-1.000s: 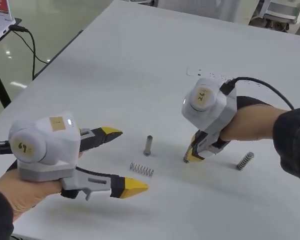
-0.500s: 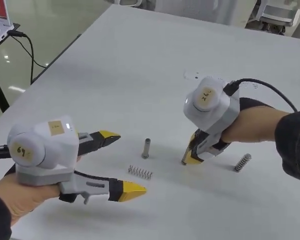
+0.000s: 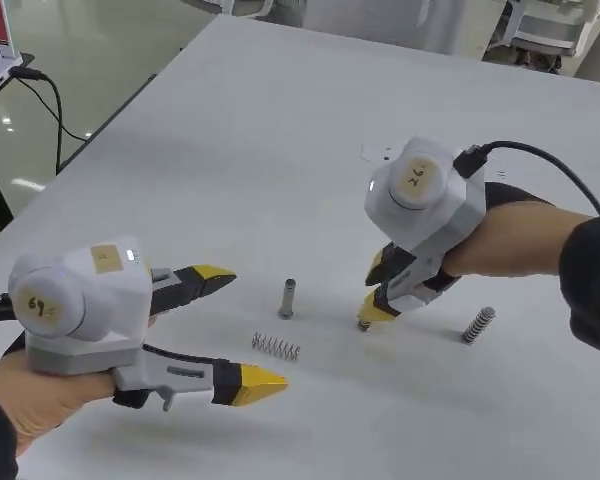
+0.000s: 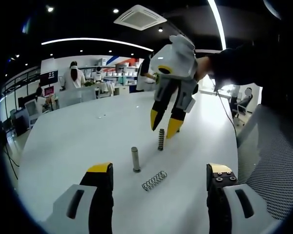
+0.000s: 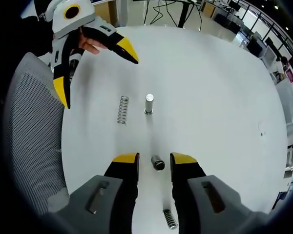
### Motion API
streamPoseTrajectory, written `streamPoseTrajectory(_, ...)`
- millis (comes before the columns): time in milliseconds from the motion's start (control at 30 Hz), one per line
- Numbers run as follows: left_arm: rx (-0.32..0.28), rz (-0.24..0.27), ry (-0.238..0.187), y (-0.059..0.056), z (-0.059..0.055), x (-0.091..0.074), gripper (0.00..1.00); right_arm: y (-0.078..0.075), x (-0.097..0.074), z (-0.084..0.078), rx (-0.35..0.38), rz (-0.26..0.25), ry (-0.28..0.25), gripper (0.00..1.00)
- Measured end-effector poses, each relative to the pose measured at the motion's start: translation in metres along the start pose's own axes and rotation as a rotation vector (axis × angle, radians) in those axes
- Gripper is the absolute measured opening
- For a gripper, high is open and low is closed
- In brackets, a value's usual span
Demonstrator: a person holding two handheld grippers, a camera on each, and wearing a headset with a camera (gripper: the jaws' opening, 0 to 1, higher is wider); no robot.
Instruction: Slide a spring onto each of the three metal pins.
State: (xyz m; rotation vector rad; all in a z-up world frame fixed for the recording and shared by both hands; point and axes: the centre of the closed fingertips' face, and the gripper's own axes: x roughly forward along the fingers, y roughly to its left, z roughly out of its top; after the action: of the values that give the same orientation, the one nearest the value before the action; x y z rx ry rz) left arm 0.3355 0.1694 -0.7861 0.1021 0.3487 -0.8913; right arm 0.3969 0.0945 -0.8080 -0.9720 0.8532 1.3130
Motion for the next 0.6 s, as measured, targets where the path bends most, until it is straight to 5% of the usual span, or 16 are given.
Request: streamPoseTrajectory(600, 0.004, 0.01, 0.0, 0.0, 0.0, -0.005, 0.76, 0.035, 0.015, 0.037, -0.045, 0.065, -0.042, 0.26)
